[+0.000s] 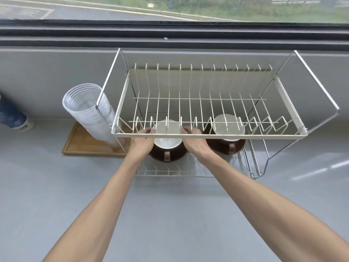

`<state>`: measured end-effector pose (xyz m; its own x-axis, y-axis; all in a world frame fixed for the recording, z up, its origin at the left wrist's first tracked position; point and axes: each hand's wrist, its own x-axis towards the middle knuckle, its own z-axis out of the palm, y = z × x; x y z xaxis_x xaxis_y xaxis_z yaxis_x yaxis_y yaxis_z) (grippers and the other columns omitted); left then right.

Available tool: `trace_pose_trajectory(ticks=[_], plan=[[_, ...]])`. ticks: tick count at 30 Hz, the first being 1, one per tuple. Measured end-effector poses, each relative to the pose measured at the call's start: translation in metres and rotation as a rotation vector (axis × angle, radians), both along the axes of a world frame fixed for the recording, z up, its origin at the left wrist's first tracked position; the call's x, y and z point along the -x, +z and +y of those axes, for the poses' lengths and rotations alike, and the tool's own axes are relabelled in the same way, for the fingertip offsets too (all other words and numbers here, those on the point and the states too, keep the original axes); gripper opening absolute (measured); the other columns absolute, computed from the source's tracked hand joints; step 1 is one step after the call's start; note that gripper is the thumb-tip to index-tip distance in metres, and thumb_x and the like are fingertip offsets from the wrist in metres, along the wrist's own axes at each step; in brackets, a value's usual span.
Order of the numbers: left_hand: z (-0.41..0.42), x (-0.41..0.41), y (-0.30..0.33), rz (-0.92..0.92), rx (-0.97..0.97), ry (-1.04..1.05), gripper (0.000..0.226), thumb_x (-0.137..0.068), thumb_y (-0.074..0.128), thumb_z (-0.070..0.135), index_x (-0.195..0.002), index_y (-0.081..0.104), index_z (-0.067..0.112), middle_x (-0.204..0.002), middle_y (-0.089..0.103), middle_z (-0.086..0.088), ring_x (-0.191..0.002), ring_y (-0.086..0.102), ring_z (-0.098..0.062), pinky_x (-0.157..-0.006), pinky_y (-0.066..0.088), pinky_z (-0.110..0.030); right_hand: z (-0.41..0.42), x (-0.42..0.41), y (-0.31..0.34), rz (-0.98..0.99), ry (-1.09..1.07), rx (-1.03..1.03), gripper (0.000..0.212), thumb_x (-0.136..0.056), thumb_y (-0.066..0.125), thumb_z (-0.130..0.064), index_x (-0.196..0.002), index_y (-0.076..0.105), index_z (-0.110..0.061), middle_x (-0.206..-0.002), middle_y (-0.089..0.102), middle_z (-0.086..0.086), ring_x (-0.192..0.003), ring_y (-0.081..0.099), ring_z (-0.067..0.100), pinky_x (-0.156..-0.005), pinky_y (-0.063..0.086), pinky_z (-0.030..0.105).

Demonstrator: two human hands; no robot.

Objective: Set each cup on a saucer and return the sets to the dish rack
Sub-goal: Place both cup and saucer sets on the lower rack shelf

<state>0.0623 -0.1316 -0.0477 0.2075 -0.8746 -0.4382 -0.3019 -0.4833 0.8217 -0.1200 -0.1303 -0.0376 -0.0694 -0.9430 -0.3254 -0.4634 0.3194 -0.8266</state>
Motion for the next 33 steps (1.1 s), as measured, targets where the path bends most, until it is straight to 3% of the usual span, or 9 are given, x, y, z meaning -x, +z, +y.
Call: trace_pose_trajectory(ticks=[5,12,15,18,21,24,26,28,33], plan=[[-0.011,0.0,-0.01,-0.036,-0.016,0.005,0.064,-0.069,0.051,0.07,-0.117,0.066,0.031,-0.118,0.073,-0.004,-0.11,0.069,-0.031,-0.095,0.056,-0.052,-0.004,-0.001,0.001,0.019,0.01,-0.004,0.04,-0.102,0.042,-0.035,-0.118,0.063,-0.006,-0.114,0.07,0.015,-0.108,0.063,0.032,-0.099,0.048,0.045],[-0.005,0.004,0.005,-0.089,-0.016,-0.029,0.05,-0.08,0.047,0.064,-0.117,0.065,0.036,-0.122,0.071,0.0,-0.112,0.067,-0.029,-0.098,0.055,-0.05,-0.003,-0.001,0.005,0.041,0.045,-0.001,0.038,-0.103,0.039,-0.036,-0.123,0.062,-0.013,-0.117,0.069,0.008,-0.112,0.061,0.029,-0.1,0.046,0.043],[0.001,0.01,0.022,-0.175,0.006,-0.084,0.043,-0.092,0.045,0.058,-0.122,0.062,0.032,-0.128,0.067,-0.001,-0.119,0.061,-0.03,-0.106,0.048,-0.046,0.001,0.002,0.008,0.043,0.058,0.017,0.035,-0.102,0.039,-0.041,-0.109,0.065,-0.018,-0.101,0.07,0.004,-0.099,0.062,0.027,-0.092,0.048,0.041],[0.012,0.014,0.035,-0.274,0.067,-0.128,0.034,-0.097,0.046,0.052,-0.116,0.061,0.029,-0.121,0.068,-0.006,-0.116,0.06,-0.036,-0.104,0.047,-0.044,0.012,0.007,0.017,0.028,0.039,0.059,0.028,-0.1,0.041,-0.046,-0.078,0.051,-0.031,-0.071,0.05,-0.012,-0.075,0.048,0.017,-0.075,0.041,0.034],[0.027,0.022,0.049,-0.369,0.122,-0.184,0.037,-0.096,0.048,0.04,-0.131,0.058,0.03,-0.12,0.069,-0.012,-0.116,0.058,-0.041,-0.101,0.047,-0.041,0.026,0.018,0.026,-0.033,0.0,0.114,0.025,-0.096,0.048,-0.045,-0.101,0.063,-0.026,-0.084,0.063,-0.01,-0.081,0.059,0.017,-0.079,0.049,0.032],[0.041,0.036,0.063,-0.506,0.122,-0.225,0.046,-0.098,0.045,0.036,-0.143,0.053,0.029,-0.128,0.066,-0.017,-0.121,0.056,-0.042,-0.1,0.044,-0.041,0.044,0.032,0.038,0.024,0.003,0.087,0.023,-0.095,0.044,-0.04,-0.094,0.063,-0.026,-0.072,0.053,-0.007,-0.064,0.052,0.018,-0.057,0.04,0.027],[0.054,0.048,0.072,-0.585,0.125,-0.273,0.044,-0.101,0.043,0.034,-0.137,0.058,0.013,-0.132,0.063,-0.021,-0.123,0.056,-0.042,-0.098,0.044,-0.041,0.058,0.045,0.048,0.148,0.047,0.091,0.033,-0.098,0.041,-0.036,-0.095,0.068,-0.017,-0.088,0.064,0.006,-0.086,0.06,0.031,-0.073,0.049,0.036],[0.067,0.058,0.077,-0.62,0.175,-0.315,0.041,-0.101,0.045,0.032,-0.135,0.059,0.013,-0.139,0.06,-0.017,-0.126,0.055,-0.039,-0.1,0.043,-0.04,0.071,0.057,0.055,0.214,0.054,0.135,0.036,-0.101,0.042,-0.033,-0.121,0.066,-0.014,-0.12,0.068,0.01,-0.115,0.059,0.029,-0.099,0.047,0.041],[0.092,0.083,0.085,-0.748,0.317,-0.478,0.043,-0.101,0.047,0.033,-0.143,0.054,0.023,-0.138,0.063,-0.009,-0.128,0.057,-0.034,-0.101,0.046,-0.04,0.092,0.086,0.06,0.368,0.034,0.207,0.039,-0.1,0.045,-0.032,-0.134,0.059,-0.019,-0.132,0.066,0.005,-0.124,0.058,0.026,-0.104,0.045,0.037]])
